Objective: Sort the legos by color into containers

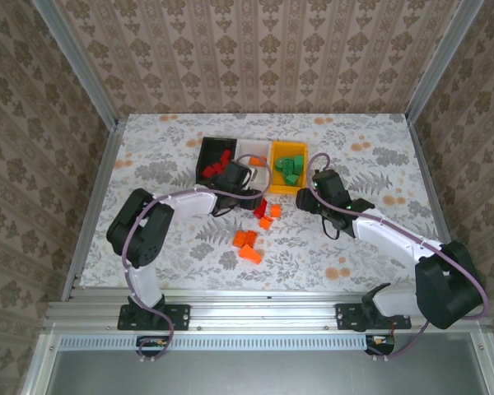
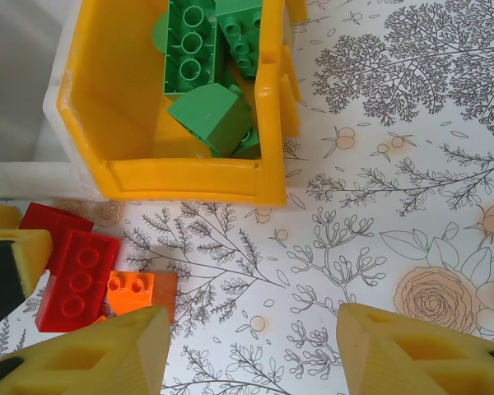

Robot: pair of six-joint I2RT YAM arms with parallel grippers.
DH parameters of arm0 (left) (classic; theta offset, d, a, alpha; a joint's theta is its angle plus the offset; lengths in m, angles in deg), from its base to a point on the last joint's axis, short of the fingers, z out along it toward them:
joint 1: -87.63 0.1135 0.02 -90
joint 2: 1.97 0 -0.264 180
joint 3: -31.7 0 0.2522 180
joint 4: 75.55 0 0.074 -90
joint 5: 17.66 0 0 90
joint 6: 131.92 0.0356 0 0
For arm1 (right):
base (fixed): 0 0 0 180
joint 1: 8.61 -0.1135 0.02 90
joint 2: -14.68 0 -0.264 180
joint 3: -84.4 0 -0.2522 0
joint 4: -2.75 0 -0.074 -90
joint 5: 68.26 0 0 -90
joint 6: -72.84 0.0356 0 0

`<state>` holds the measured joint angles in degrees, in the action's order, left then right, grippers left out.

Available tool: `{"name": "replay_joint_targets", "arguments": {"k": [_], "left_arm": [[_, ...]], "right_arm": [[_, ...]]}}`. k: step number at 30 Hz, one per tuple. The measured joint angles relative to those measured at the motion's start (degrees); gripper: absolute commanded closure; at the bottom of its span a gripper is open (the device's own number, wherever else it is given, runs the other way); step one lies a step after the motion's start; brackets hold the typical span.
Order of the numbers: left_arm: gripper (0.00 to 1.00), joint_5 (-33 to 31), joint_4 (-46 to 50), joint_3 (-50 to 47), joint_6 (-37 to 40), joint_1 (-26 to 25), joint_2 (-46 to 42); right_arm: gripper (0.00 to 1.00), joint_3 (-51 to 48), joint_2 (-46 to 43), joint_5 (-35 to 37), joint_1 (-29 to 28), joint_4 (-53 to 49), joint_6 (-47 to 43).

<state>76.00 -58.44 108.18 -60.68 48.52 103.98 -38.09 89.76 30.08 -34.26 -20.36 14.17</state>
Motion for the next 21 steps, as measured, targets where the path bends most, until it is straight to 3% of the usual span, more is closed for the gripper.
{"name": "replay_joint_targets", "arguments": {"k": [14, 21], "left_arm": [[0.46, 1.9, -0.3, 0.1, 1.3, 0.6, 1.6], [0.56, -1.0, 1.9, 2.0, 2.4, -0.6, 3.1]], "right_arm": [[0.43, 0.0, 0.0, 0.0, 0.0, 0.0, 0.0], [0.43, 0.0, 0.0, 0.0, 0.0, 0.0, 0.0]]}}
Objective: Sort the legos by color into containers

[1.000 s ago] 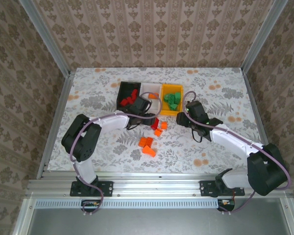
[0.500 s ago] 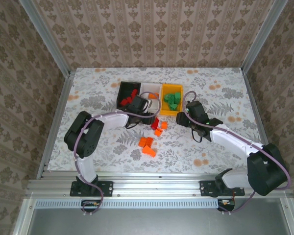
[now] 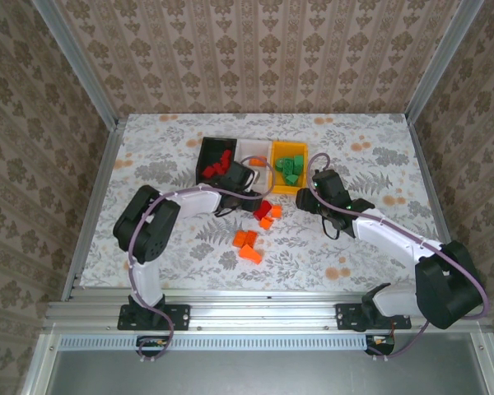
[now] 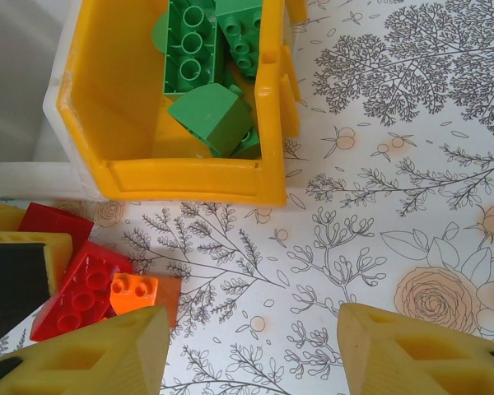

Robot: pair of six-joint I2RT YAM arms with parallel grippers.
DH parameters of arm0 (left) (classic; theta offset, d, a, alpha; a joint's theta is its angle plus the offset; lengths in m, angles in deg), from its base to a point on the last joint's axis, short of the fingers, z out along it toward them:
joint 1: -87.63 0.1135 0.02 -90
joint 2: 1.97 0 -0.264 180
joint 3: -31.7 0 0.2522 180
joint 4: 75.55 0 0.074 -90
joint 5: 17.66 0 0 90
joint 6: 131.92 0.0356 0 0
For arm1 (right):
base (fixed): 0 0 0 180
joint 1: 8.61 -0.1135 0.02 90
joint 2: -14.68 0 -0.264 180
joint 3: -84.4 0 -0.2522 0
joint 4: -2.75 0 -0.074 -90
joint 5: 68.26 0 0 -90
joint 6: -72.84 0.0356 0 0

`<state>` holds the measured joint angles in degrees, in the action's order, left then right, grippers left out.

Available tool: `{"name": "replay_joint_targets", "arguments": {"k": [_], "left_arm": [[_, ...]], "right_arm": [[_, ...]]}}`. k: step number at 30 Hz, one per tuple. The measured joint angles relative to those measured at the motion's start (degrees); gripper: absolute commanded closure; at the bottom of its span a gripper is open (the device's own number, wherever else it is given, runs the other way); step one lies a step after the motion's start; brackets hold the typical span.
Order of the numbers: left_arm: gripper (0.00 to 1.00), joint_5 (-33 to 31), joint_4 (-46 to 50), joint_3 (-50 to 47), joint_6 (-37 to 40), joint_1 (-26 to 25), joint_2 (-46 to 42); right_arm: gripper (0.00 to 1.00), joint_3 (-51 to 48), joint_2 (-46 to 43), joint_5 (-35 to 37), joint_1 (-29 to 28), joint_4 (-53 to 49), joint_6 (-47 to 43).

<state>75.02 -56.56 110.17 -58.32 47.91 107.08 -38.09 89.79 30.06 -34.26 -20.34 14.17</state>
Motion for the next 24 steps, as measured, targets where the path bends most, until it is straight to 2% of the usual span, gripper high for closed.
{"name": "replay_joint_targets", "arguments": {"k": [5, 10, 16, 20, 24], "left_arm": [[0.67, -1.0, 0.4, 0.0, 0.4, -0.1, 0.0], [0.70, -1.7, 1.5, -0.8, 0.8, -0.9, -1.7], [0.73, -2.2, 4.4, -3.1, 1.2, -1.3, -11.9], [0.74, -4.4, 8.5, 1.1, 2.2, 1.3, -15.9], [0.74, -6.6, 12.8, 9.4, 2.6, 7.2, -13.3]], "right_arm": [[0.43, 0.0, 0.0, 0.0, 0.0, 0.0, 0.0], [0.43, -0.1, 0.0, 0.0, 0.0, 0.1, 0.0], [0.43, -0.2, 0.3, -0.1, -0.7, 0.5, 0.2], [0.43, -0.2, 2.9, -0.3, -2.8, 1.6, 0.2], [0.43, -0.1, 5.3, -0.3, -4.7, 1.7, 0.2]]}}
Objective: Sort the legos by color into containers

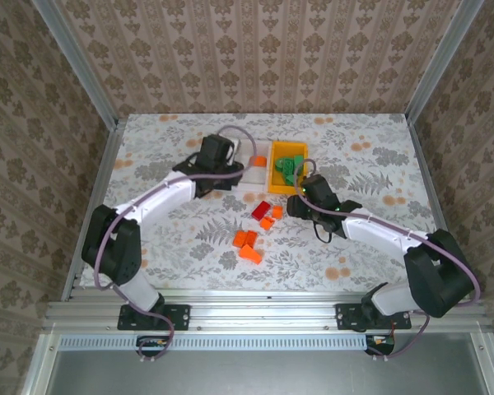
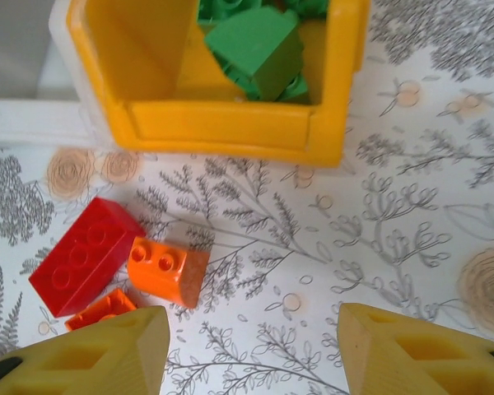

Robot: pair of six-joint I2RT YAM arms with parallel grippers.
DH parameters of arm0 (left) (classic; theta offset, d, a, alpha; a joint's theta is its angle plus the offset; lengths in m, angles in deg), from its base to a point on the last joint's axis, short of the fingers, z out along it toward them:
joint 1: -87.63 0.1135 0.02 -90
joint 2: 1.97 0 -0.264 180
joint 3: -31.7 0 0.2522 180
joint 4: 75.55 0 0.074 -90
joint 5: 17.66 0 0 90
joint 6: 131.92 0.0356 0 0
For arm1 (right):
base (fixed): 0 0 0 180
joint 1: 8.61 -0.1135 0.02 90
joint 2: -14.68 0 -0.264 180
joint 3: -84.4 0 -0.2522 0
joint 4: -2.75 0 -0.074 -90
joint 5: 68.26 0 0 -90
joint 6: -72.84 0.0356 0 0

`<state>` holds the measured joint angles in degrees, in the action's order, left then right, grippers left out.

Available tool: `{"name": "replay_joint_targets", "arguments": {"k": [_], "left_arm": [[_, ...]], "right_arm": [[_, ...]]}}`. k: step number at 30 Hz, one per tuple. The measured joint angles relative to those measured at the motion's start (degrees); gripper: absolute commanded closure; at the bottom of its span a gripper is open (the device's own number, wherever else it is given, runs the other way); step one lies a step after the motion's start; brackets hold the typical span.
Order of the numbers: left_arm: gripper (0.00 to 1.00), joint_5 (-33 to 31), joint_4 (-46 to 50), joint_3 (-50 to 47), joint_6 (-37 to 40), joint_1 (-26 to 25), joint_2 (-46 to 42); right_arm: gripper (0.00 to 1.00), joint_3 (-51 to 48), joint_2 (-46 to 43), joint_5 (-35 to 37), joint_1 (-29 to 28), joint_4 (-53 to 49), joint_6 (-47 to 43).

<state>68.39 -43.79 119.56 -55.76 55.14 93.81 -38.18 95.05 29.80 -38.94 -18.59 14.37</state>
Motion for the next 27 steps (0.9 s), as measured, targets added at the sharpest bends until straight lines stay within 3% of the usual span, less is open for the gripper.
{"name": "replay_joint_targets", "arguments": {"k": [6, 10, 14, 17, 19, 23, 27], "left_arm": [[0.72, -1.7, 5.7, 14.6, 0.0, 7.5, 12.5], [0.63, -1.7, 9.6, 20.8, 0.0, 9.4, 20.4], [0.45, -1.5, 12.7, 22.3, 0.2, 9.6, 23.5], [0.31, -0.9, 13.6, 22.4, 0.2, 9.3, 23.1], [0.27, -0.1, 13.8, 22.3, -0.2, 8.9, 22.0], [0.29, 1.2, 12.9, 17.2, -0.9, 6.4, 14.6], [0.34, 1.0, 11.0, 9.4, -1.4, -2.6, 6.4]], "right_arm": [[0.43, 0.0, 0.6, 0.0, -0.4, 0.1, 0.0], [0.43, 0.0, 0.6, 0.0, -0.4, 0.1, 0.0], [0.43, 0.0, 0.6, 0.1, -0.4, 0.1, 0.0], [0.43, 0.0, -0.1, 0.1, -0.4, 0.1, -0.1], [0.43, 0.0, -0.8, 0.1, -0.4, 0.1, -0.1], [0.43, 0.0, -1.4, 0.3, -0.4, 0.1, -0.1], [0.42, 0.0, -1.8, 1.1, -0.4, 0.0, 0.0]]}}
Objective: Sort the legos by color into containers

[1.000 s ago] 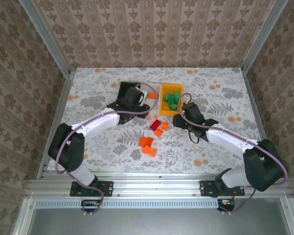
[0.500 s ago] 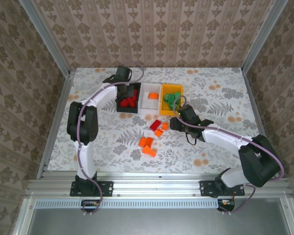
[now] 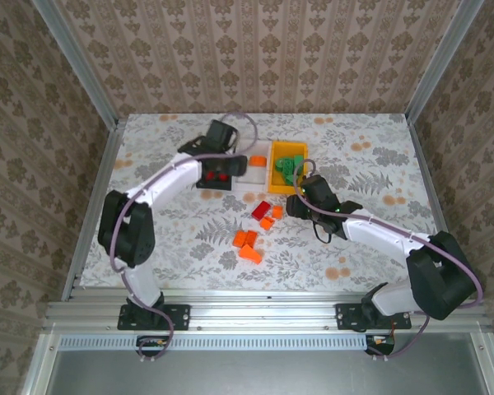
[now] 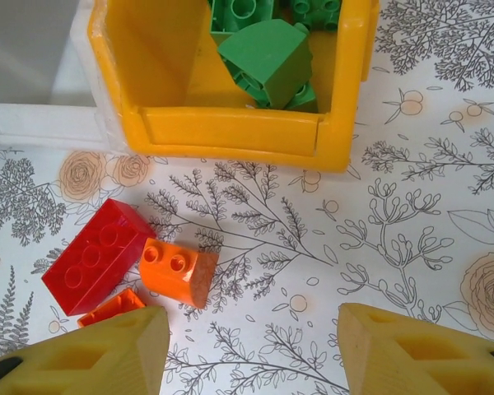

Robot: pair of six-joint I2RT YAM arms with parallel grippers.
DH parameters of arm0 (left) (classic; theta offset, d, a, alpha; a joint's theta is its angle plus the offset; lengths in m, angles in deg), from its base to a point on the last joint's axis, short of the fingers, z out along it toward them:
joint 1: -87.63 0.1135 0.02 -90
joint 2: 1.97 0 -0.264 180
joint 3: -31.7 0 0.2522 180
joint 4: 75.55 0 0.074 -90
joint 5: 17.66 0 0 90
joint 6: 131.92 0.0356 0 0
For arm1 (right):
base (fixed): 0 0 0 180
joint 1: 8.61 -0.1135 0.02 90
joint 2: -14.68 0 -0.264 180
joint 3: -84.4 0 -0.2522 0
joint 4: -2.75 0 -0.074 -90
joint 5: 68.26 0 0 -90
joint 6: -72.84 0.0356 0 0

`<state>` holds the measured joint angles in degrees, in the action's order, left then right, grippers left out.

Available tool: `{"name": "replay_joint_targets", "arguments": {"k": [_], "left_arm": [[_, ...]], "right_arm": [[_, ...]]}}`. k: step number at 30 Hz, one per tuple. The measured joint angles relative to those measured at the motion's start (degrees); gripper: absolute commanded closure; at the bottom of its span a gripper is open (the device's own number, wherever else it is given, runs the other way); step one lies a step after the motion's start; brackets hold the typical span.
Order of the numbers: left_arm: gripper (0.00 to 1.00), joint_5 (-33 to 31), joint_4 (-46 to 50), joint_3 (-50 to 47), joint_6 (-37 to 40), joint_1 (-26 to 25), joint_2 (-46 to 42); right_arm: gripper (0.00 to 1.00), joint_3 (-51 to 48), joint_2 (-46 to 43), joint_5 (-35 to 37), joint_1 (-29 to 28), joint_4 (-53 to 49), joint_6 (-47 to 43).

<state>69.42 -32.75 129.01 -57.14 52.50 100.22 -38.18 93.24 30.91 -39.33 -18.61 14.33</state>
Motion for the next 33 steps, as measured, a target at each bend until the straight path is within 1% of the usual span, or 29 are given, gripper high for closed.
{"name": "replay_joint_targets", "arguments": {"k": [3, 6, 12, 19, 25, 26, 28, 30, 31, 33], "left_arm": [[0.37, 0.0, -2.3, -4.9, 0.0, -7.2, -1.2], [0.42, -0.8, -2.7, -8.4, 0.1, -11.1, 1.2], [0.42, -1.7, -3.3, -10.1, 0.1, -12.8, 5.9], [0.42, -2.0, -6.3, -9.4, 0.2, -12.8, 8.6], [0.41, -0.8, -7.5, -8.4, 0.6, -12.9, 11.0], [0.42, -0.8, -7.7, -8.4, 0.6, -12.9, 11.0], [0.49, -0.8, -7.8, -8.4, 0.7, -12.9, 11.0], [0.62, -0.8, -8.3, -8.4, 0.8, -12.8, 11.1], [0.65, -0.7, -8.6, -8.6, 0.8, -12.6, 11.1], [0.67, -0.6, -9.9, -9.5, 0.4, -12.3, 11.0]], "right_arm": [[0.41, 0.0, -0.7, 1.0, 0.0, -0.1, 0.0], [0.41, 0.0, -0.9, 1.1, 0.0, 0.0, 0.0], [0.40, 0.0, -0.9, 1.1, 0.0, -0.1, 0.0], [0.40, 0.0, -0.9, 1.1, 0.0, -0.1, 0.0], [0.40, 0.0, -0.9, 1.1, 0.0, -0.1, 0.0], [0.40, 0.0, -0.9, 1.1, 0.0, -0.1, 0.0], [0.39, 0.0, -0.9, 1.1, 0.0, -0.1, 0.0], [0.40, 0.0, -0.9, 1.1, 0.0, -0.1, 0.0], [0.40, 0.0, -0.9, 1.1, 0.0, -0.1, 0.0], [0.39, 0.0, -0.9, 1.1, 0.0, -0.1, 0.0]]}}
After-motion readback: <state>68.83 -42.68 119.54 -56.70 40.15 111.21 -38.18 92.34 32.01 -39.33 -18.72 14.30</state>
